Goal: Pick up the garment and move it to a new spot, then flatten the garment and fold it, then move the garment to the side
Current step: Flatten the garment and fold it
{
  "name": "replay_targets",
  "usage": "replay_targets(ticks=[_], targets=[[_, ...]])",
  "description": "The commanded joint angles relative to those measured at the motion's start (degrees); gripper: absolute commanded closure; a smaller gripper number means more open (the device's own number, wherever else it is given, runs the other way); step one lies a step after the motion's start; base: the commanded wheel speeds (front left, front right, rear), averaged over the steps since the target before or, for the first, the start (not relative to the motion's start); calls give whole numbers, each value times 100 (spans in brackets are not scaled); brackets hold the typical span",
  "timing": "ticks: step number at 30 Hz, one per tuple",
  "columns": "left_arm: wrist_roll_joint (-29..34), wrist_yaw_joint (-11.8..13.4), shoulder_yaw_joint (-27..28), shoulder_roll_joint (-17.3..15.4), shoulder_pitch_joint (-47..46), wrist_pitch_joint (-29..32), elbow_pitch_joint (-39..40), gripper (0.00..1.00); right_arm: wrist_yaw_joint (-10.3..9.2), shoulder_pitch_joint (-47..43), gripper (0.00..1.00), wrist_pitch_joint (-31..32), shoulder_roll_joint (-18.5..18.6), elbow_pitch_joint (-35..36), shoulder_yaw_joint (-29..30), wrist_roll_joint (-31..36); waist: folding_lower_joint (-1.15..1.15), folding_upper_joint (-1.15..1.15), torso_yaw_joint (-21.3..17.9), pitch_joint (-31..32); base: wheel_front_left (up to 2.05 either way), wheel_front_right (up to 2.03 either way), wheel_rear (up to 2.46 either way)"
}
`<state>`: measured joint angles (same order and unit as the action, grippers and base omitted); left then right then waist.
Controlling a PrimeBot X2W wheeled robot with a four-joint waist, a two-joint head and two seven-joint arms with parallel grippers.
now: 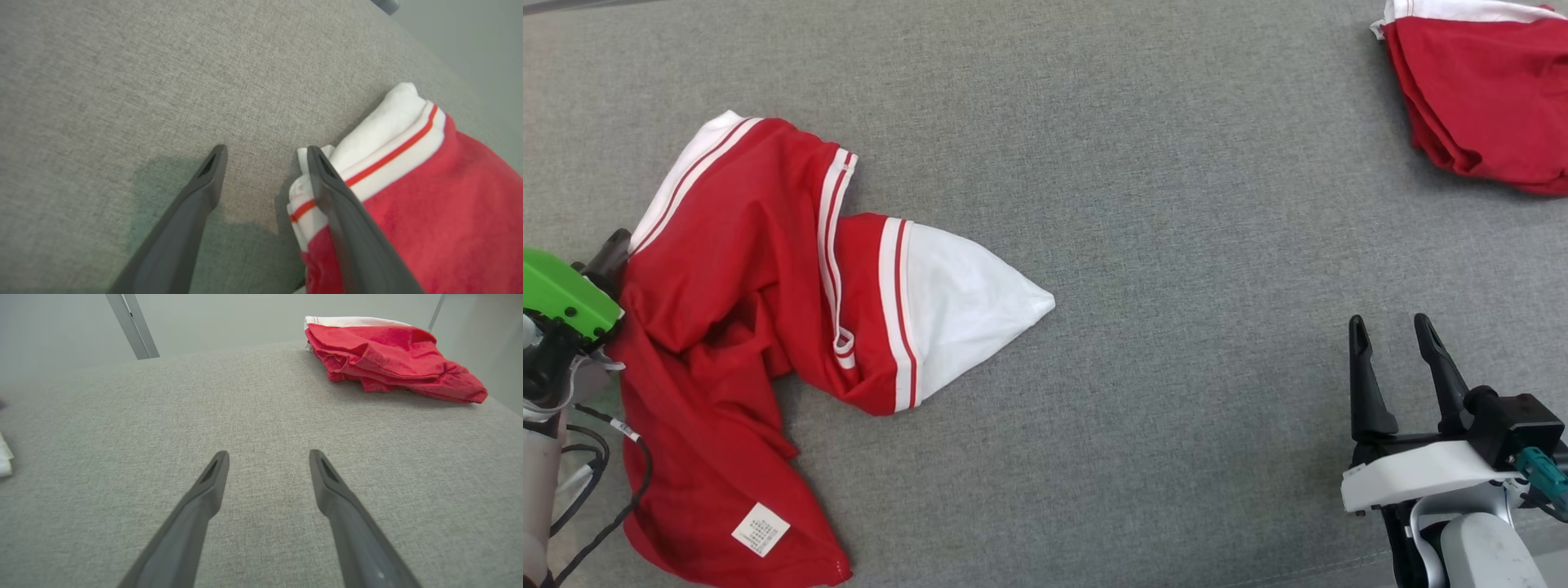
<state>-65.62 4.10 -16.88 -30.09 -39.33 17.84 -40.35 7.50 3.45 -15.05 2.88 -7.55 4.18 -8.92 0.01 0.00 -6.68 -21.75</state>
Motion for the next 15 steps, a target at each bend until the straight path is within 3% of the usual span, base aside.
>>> replay_targets(ticks=[1,15], targets=[[-121,-89,65,14,-101,-9,-132,0,-2,-25,0,-16,3,8,9,28,-1,0,14,28,0,0,0],[-539,-746,76,570,-319,280,-707,0,-2,43,0,-16,6,-57,-93,60,-1,0,125,220,0,0,0]])
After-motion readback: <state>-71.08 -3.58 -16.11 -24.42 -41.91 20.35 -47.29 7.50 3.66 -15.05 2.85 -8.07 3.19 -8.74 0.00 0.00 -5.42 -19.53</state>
